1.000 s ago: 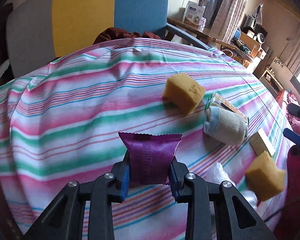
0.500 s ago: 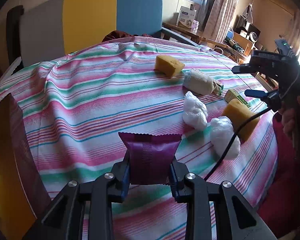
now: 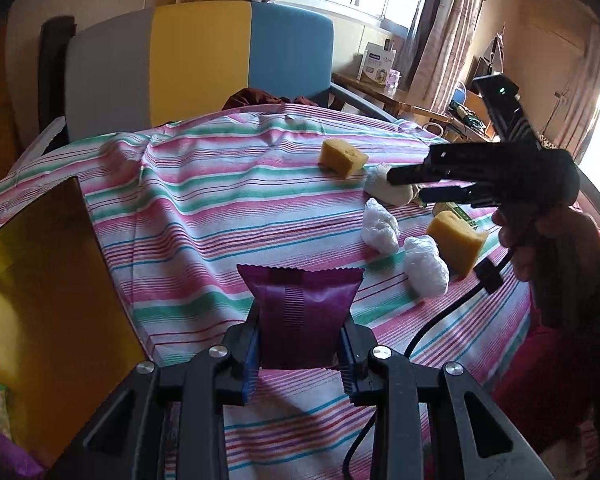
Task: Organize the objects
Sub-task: 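Carry the purple packet toward the gold tray while the right gripper grasps a plastic-wrapped ball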
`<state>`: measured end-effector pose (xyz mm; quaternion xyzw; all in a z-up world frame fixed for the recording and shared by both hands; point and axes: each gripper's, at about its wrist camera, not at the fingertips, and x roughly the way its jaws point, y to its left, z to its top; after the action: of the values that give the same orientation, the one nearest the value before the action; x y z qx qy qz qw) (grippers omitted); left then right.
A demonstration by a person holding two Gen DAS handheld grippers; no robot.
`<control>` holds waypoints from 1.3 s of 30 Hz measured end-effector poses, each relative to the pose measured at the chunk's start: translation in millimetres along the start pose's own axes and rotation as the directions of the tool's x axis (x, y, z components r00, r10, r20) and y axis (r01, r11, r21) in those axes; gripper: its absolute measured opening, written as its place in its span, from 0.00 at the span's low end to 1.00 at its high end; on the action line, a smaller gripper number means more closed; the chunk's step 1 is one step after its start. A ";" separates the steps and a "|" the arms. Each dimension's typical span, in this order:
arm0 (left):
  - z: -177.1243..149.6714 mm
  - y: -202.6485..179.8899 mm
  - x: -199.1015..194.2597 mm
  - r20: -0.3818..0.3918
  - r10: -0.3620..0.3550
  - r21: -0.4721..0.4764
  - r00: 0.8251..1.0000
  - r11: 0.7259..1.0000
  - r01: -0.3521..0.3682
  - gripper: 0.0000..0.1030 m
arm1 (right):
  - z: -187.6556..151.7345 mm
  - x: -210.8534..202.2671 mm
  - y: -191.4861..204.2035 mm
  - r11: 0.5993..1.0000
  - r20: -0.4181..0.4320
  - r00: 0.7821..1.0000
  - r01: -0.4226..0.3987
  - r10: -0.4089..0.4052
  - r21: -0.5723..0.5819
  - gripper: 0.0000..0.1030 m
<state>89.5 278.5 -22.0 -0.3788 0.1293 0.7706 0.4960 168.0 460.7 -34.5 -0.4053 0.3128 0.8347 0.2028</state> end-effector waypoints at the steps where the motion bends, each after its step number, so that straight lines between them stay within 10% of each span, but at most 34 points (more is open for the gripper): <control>1: -0.2 1.7 -3.4 0.006 0.001 -0.005 1.000 1.000 -0.001 0.32 | -1.4 8.3 4.4 1.000 -0.031 0.999 0.016 -0.017 -0.020 0.67; 6: -3.7 12.6 -18.8 0.030 0.006 -0.036 1.000 0.999 -0.005 0.32 | -9.4 44.9 15.3 0.991 -0.143 0.984 0.088 -0.103 -0.105 0.64; 10: -5.4 26.5 -31.6 0.051 0.012 -0.080 0.999 0.997 -0.008 0.32 | -15.7 57.6 25.7 0.969 -0.147 0.972 0.154 -0.184 -0.192 0.34; 39: -4.5 87.4 -75.2 0.109 0.086 -0.234 0.990 0.970 -0.059 0.32 | -21.6 54.8 21.3 0.955 -0.153 0.965 0.169 -0.211 -0.245 0.34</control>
<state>32.9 184.3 13.1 -0.3825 0.0234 0.8190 0.4271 134.9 435.2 -81.2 -0.5273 0.1903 0.8022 0.2053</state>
